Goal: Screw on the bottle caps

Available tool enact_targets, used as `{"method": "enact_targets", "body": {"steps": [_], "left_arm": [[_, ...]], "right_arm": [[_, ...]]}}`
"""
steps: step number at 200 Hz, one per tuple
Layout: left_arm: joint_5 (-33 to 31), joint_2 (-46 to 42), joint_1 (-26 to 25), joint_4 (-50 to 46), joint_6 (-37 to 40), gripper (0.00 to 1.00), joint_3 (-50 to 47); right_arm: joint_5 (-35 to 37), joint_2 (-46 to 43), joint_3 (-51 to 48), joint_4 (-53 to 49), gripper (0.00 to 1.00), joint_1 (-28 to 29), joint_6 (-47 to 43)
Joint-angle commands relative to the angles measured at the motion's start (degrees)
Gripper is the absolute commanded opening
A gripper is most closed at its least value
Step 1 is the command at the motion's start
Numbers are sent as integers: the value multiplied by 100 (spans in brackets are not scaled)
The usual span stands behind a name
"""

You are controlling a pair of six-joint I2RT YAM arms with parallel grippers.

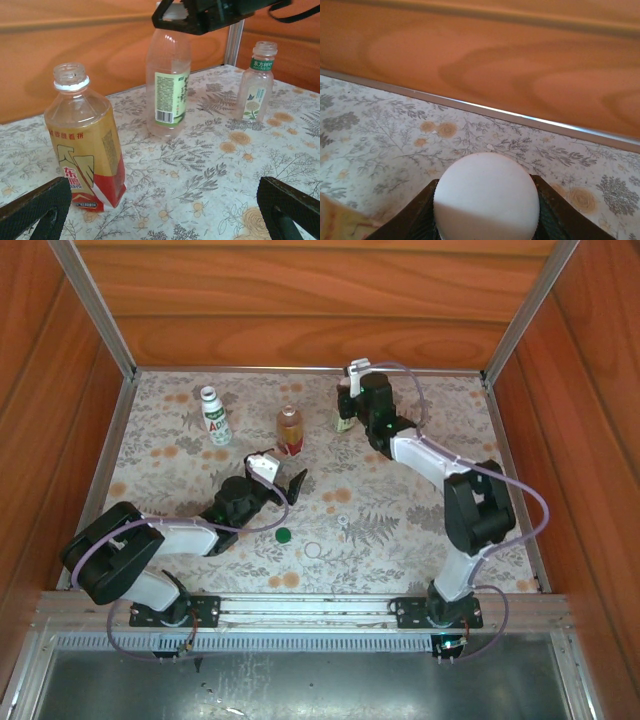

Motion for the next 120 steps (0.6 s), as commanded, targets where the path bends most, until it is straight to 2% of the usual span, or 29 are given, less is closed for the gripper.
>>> {"method": "enact_targets", "body": {"steps": [1,43,59,74,99,120], "left_arm": [[-109,-36,-32,7,53,100,-71],[-198,-69,-28,-10,28,100,-133],[-227,-78,-21,-19,-36,100,-155],[-264,-84,-24,-49,-35,100,-148],[-196,-104,48,-213,-11,100,-100],[-39,-106,218,-309,-9,100,-16]], "right_arm": [[-302,329,465,-208,14,-131,85],[-425,737,867,-710,20,-210,-64],[-440,772,934,-852,27,-231,-73],[-448,771,1001,-969,42,-239,-121],[-487,589,1010,-1000,76,-238,-324],[-432,306,925,-1070,89,-240,-415]]}}
